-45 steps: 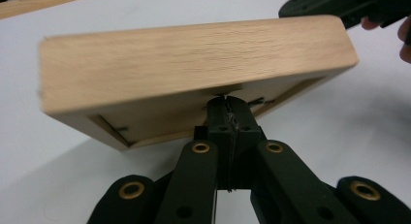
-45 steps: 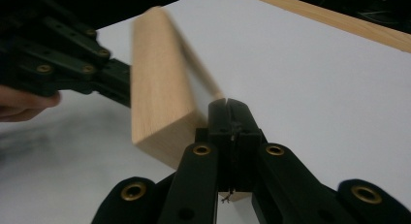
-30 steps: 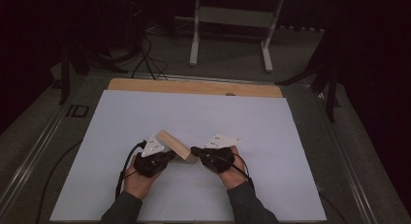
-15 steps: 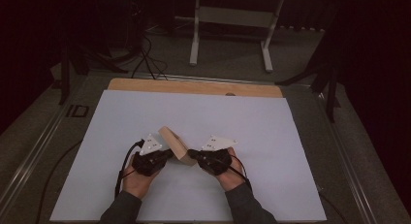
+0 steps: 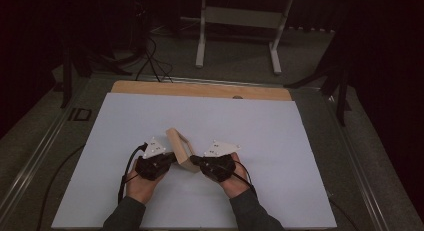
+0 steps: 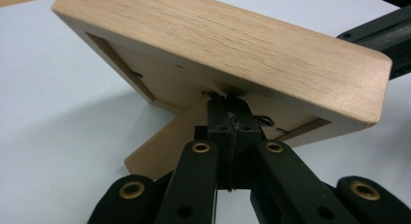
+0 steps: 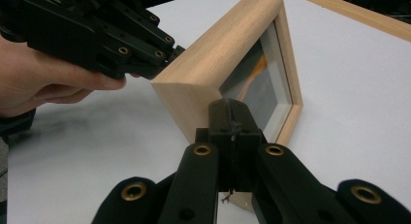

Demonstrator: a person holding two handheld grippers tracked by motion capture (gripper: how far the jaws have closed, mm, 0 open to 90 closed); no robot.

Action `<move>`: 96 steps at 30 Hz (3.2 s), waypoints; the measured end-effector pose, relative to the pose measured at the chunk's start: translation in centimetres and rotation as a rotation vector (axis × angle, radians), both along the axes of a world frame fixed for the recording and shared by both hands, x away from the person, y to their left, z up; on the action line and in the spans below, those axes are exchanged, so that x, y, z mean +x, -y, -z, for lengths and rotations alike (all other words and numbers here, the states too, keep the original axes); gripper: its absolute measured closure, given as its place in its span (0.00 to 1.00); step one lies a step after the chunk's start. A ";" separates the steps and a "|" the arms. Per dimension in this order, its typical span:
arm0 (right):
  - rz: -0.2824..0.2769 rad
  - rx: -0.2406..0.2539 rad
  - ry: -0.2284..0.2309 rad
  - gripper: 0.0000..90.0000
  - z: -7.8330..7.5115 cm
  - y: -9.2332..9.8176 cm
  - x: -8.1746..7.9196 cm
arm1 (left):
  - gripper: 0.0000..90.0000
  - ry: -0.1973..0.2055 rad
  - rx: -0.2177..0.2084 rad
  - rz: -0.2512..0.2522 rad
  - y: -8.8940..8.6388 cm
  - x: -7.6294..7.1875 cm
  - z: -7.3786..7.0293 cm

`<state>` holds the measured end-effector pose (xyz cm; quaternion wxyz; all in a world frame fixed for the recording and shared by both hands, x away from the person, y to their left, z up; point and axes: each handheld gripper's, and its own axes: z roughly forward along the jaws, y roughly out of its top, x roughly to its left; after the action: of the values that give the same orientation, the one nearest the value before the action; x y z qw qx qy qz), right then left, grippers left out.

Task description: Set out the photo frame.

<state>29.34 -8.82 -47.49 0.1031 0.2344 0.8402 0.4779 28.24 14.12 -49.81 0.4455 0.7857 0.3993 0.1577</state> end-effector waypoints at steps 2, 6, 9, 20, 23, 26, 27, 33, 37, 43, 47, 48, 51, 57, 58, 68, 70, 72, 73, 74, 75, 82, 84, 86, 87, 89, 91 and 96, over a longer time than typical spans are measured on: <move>-0.001 0.000 0.001 1.00 0.0 0.0 0.0 | 1.00 -0.009 -0.001 0.001 0.0 0.1 0.3; -0.006 -0.001 0.004 1.00 0.1 0.0 0.0 | 1.00 -0.011 -0.002 0.003 0.1 0.1 0.4; 0.012 -0.025 -0.001 1.00 0.7 0.0 0.3 | 1.00 -0.011 -0.005 0.003 0.0 0.1 0.4; 0.014 -0.044 -0.020 1.00 1.4 -0.1 0.5 | 1.00 -0.014 -0.017 -0.001 -0.2 0.2 0.5; 0.002 -0.047 -0.025 1.00 1.5 -0.4 0.3 | 1.00 -0.014 -0.026 -0.006 -0.4 0.3 0.6; -0.008 -0.049 -0.029 1.00 1.5 -0.6 0.1 | 1.00 -0.018 -0.033 -0.010 -0.6 0.4 0.7; -0.011 -0.048 -0.029 1.00 1.6 -0.7 0.1 | 1.00 -0.020 -0.038 -0.013 -0.7 0.4 0.7; -0.033 -0.053 -0.031 1.00 1.7 -1.3 -0.3 | 1.00 -0.028 -0.054 -0.026 -1.0 0.6 0.8; -0.052 -0.058 -0.029 1.00 1.8 -1.9 -0.6 | 1.00 -0.028 -0.056 -0.037 -1.2 0.7 0.9; -0.069 -0.059 -0.019 0.98 1.9 -2.2 -0.8 | 1.00 -0.017 -0.052 -0.042 -1.4 0.6 0.9; -0.067 -0.067 -0.012 0.97 1.9 -2.1 -0.7 | 0.98 -0.017 -0.060 -0.066 -2.0 0.7 0.8; -0.063 -0.067 -0.012 0.97 1.8 -1.9 -0.7 | 0.98 -0.018 -0.066 -0.072 -2.2 0.7 0.7; -0.054 -0.056 -0.008 0.95 1.6 -1.5 -0.6 | 0.96 -0.017 -0.090 -0.092 -2.8 0.6 0.4; -0.025 -0.050 0.001 0.89 1.3 -0.7 -0.3 | 0.91 -0.002 -0.086 -0.096 -3.2 0.4 -0.1; -0.021 -0.052 0.005 0.87 1.3 -0.6 -0.3 | 0.89 0.000 -0.089 -0.099 -3.3 0.4 -0.1; 0.003 -0.050 0.006 0.77 1.1 0.2 0.0 | 0.81 0.024 -0.142 -0.135 -4.8 -0.4 -1.7; 0.006 -0.048 0.007 0.76 1.0 0.3 0.0 | 0.78 0.037 -0.140 -0.127 -4.9 -0.6 -2.1; 0.008 -0.046 0.009 0.76 1.0 0.4 0.0 | 0.75 0.047 -0.140 -0.126 -5.0 -0.8 -2.5; 0.008 -0.046 0.009 0.76 1.0 0.4 0.0 | 0.74 0.052 -0.145 -0.128 -5.0 -0.9 -2.7; 0.011 -0.047 0.012 0.76 1.0 0.5 0.0 | 0.72 0.054 -0.144 -0.129 -5.1 -0.9 -2.8; 0.012 -0.047 0.012 0.76 1.0 0.5 0.1 | 0.71 0.057 -0.150 -0.131 -5.1 -1.0 -2.9; 0.019 -0.043 0.011 0.75 0.9 0.6 0.1 | 0.67 0.064 -0.174 -0.148 -5.6 -1.1 -3.2; 0.018 -0.044 0.012 0.75 0.9 0.6 0.1 | 0.66 0.069 -0.178 -0.147 -5.7 -1.2 -3.3; 0.019 -0.044 0.013 0.75 0.9 0.7 0.1 | 0.65 0.075 -0.188 -0.141 -5.7 -1.3 -3.5; 0.020 -0.044 0.013 0.75 0.9 0.7 0.1 | 0.64 0.079 -0.189 -0.139 -5.8 -1.4 -3.6; 0.022 -0.044 0.011 0.75 0.9 0.7 0.1 | 0.63 0.081 -0.194 -0.138 -5.8 -1.4 -3.7; 0.027 -0.042 0.013 0.75 0.9 0.8 0.1 | 0.61 0.082 -0.194 -0.139 -5.8 -1.5 -3.8; 0.031 -0.035 0.014 0.75 0.8 1.0 0.2 | 0.58 0.090 -0.209 -0.125 -5.7 -1.7 -4.2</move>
<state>29.57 -9.85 -48.33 0.1205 0.2423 0.8439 0.4632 26.55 19.83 -45.60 0.5319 0.7006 0.4411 0.1778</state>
